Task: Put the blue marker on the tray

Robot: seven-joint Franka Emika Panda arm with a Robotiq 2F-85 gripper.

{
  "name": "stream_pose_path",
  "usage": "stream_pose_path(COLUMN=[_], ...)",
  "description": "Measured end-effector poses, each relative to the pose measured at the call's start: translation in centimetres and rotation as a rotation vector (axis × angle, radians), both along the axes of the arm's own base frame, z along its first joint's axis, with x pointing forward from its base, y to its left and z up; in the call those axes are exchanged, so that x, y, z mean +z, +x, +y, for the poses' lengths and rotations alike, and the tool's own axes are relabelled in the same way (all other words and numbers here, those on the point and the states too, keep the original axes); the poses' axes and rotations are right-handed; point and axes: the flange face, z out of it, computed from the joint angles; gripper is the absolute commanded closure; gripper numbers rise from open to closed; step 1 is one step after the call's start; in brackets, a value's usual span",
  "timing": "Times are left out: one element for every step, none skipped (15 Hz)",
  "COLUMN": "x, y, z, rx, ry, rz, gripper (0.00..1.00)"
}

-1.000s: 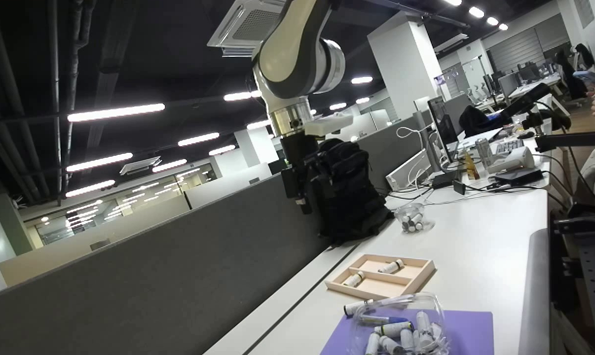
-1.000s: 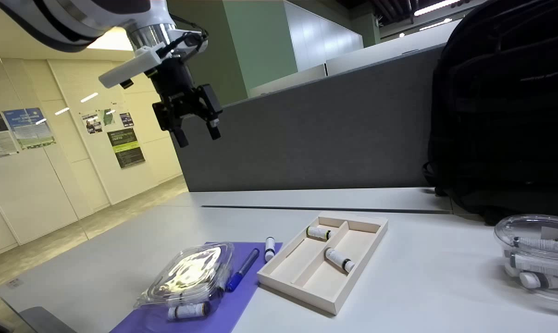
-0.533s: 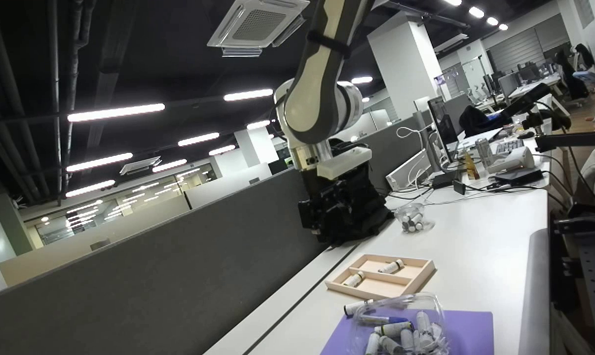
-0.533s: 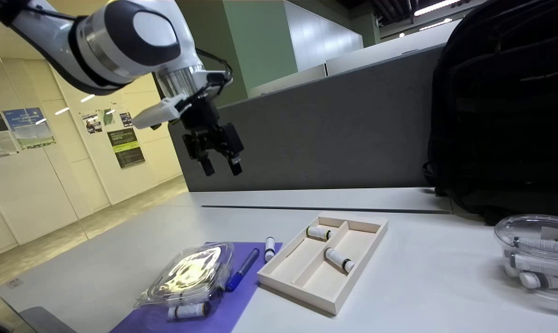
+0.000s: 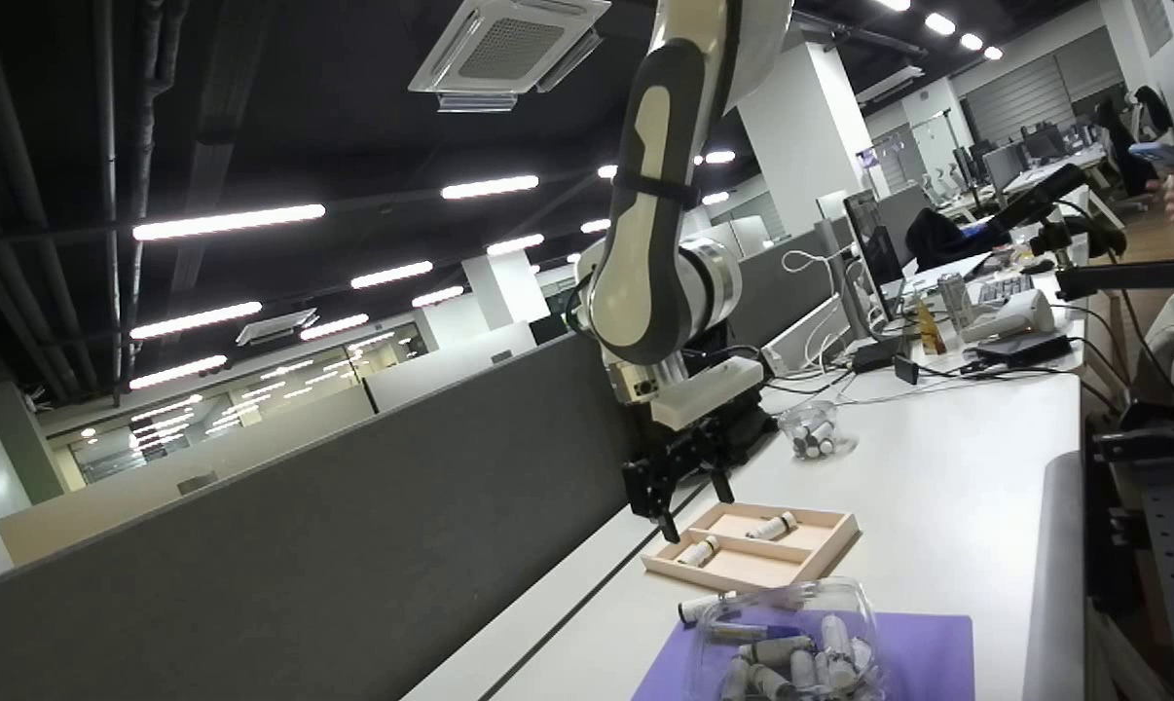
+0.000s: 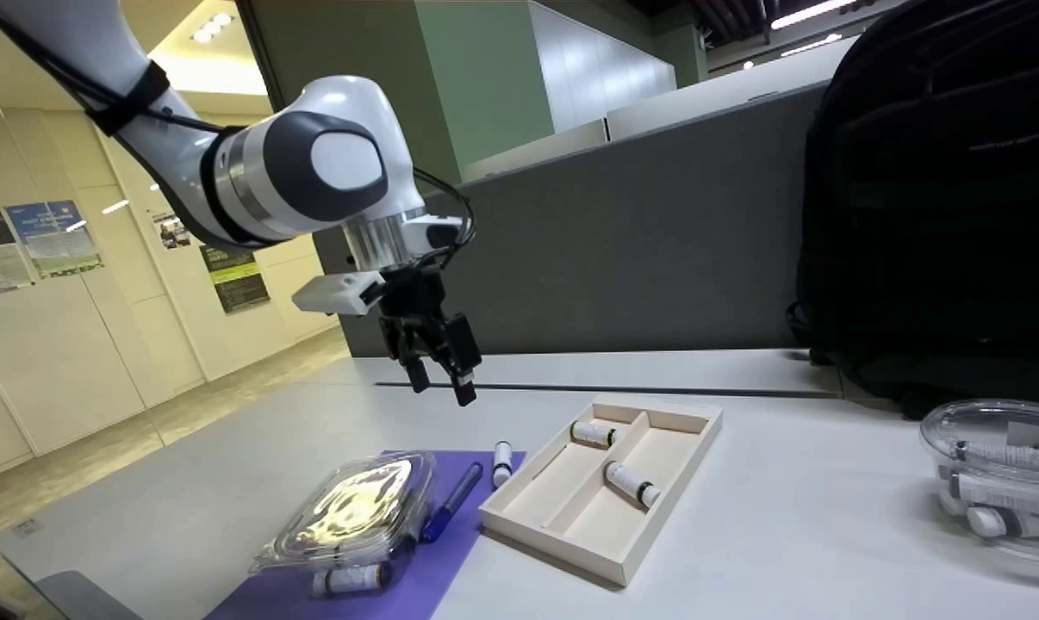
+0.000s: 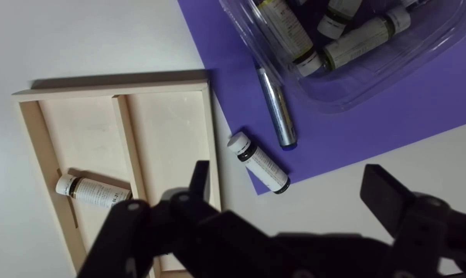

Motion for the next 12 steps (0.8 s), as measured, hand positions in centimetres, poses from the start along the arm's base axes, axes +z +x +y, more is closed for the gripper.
stream_pose_path(x=[0.0, 0.2, 0.3, 0.4, 0.4, 0.2, -0.1, -0.6, -1.2, -1.9, -2.6, -3.4], y=[0.0, 0.0, 0.0, 0.1, 0.1, 0.0, 0.0, 0.1, 0.2, 0.5, 0.8, 1.1], z=[0.1, 0.1, 0.1, 0.2, 0.2, 0.1, 0.1, 0.1, 0.1, 0.2, 0.4, 0.5], rx=[0.001, 0.002, 0.003, 0.003, 0.005, 0.004, 0.002, 0.002, 0.004, 0.007, 0.009, 0.011], ry=[0.000, 0.000, 0.000, 0.000, 0.000, 0.000, 0.001, 0.003, 0.005, 0.005, 0.005, 0.005], rz=[-0.001, -0.004, -0.006, -0.007, -0.007, -0.004, 0.001, 0.007, 0.011, 0.012, 0.013, 0.011], gripper=[0.00, 0.00, 0.00, 0.00, 0.00, 0.00, 0.00, 0.00, 0.00, 0.00, 0.00, 0.00])
